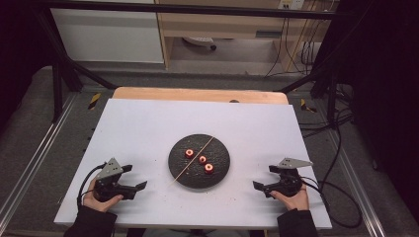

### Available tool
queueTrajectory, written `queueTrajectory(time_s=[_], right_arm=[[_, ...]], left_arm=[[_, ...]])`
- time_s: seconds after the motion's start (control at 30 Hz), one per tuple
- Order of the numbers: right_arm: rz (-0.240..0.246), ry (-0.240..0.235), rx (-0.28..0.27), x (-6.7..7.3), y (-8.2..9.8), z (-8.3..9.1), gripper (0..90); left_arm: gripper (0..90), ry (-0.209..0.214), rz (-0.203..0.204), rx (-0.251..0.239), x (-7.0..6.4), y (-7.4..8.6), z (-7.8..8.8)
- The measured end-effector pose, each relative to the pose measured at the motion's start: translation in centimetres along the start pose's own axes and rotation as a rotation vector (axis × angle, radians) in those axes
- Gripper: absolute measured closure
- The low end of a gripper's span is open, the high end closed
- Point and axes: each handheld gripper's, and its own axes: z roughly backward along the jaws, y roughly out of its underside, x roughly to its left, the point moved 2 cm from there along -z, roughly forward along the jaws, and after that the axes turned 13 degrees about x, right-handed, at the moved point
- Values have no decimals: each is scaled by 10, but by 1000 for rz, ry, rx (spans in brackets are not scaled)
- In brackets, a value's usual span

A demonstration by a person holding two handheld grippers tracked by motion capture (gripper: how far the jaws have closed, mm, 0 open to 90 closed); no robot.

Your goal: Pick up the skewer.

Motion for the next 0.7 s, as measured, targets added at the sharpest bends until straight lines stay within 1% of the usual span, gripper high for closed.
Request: queueTrajectory(time_s=[0.1, 0.17, 0.4, 0.57, 0.7], right_arm=[[0, 3, -2, -1, 0, 0, 10], [-5, 1, -3, 0, 0, 1, 9], [-6, 3, -6, 0, 0, 2, 9], [-3, -1, -4, 0, 0, 1, 9], [-4, -1, -7, 0, 0, 1, 9]], left_arm=[[129, 6, 0, 1, -1, 0, 0], [129, 10, 1, 11, -1, 0, 0], [125, 12, -8, 17, -4, -3, -2], [122, 14, -4, 11, -7, -6, -1], [116, 14, -6, 22, -8, -7, -3]])
